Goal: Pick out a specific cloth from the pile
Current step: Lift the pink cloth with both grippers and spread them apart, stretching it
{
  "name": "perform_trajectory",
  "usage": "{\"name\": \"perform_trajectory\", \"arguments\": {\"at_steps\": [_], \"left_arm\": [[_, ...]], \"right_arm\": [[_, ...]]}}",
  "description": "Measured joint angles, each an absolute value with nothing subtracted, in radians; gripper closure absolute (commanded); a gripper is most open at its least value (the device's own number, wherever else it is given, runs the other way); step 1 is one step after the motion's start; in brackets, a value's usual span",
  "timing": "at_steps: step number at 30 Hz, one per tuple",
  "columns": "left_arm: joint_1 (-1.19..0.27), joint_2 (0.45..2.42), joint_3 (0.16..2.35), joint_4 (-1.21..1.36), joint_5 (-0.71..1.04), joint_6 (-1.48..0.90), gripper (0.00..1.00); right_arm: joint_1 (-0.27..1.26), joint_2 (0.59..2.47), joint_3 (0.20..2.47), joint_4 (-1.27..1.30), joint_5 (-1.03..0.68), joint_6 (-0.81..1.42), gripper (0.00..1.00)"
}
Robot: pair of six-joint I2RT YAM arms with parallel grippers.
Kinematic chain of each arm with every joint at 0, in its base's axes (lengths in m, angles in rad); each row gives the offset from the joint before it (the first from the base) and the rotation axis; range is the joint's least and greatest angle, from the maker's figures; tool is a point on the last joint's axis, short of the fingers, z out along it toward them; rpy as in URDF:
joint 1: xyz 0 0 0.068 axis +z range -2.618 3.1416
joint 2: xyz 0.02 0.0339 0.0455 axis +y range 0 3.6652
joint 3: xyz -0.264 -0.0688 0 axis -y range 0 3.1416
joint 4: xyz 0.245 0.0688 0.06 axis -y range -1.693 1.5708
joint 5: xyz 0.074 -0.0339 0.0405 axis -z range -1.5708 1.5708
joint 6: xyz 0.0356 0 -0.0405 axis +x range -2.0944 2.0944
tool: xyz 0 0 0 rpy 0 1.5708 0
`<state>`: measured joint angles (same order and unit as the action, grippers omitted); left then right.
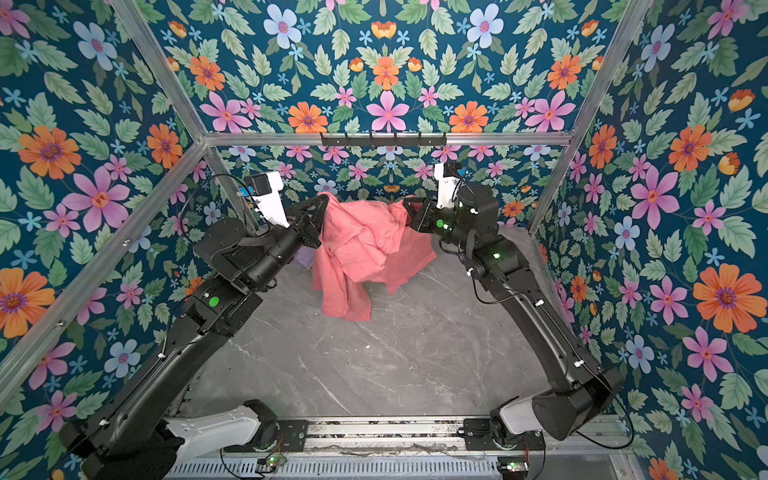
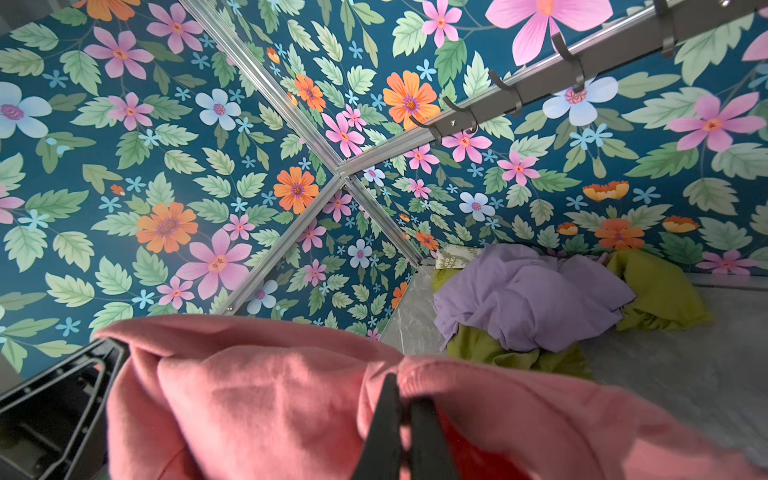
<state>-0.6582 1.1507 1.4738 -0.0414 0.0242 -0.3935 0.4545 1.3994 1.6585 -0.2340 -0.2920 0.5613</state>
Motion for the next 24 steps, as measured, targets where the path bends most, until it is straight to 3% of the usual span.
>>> {"name": "perform_trajectory", "arguments": {"at_steps": [17,24], "left_arm": [[-0.67,1.116,1.438,-0.022,0.211,-0.598,1.0],[-0.76,1.137,1.42,0.062,0.234,-0.654,1.0]], "right_arm": [[0.457,1.156,1.671,-0.408,-0.256,0.503,1.0],[0.458,1.059,1.68,-0.471,-0.202,0.485,1.0]]}}
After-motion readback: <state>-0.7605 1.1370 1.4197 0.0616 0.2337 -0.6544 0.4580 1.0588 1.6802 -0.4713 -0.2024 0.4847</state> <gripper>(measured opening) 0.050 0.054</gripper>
